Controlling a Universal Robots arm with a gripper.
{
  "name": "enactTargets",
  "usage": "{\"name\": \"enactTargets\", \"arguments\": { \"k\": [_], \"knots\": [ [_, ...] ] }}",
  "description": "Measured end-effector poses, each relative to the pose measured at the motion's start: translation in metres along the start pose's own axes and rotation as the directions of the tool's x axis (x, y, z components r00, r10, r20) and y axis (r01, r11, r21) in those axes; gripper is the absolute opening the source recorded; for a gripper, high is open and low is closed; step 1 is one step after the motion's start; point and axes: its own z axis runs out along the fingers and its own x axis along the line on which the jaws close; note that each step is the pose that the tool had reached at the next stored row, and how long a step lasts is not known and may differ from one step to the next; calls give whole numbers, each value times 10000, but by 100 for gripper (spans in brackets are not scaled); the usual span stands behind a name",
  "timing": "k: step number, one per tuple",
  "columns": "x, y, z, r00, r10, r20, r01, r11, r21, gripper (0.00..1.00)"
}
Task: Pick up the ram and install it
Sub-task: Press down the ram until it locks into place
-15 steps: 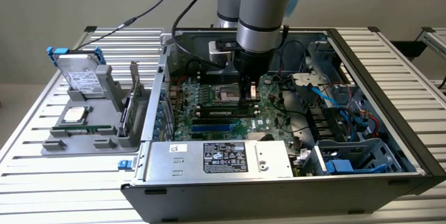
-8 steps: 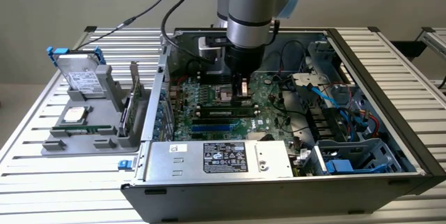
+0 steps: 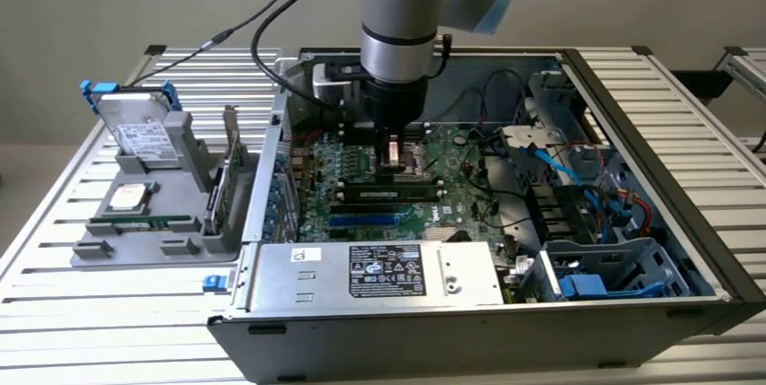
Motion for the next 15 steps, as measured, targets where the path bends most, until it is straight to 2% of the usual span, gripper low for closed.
{"name": "enactTargets", "arguments": {
  "k": [4, 15],
  "knots": [
    [-2, 56, 10, 10000, 0, 2, 0, 10000, 1, 10],
    [-3, 70, 86, 10000, -1, 0, 1, 10000, 1, 10]
  ]
}}
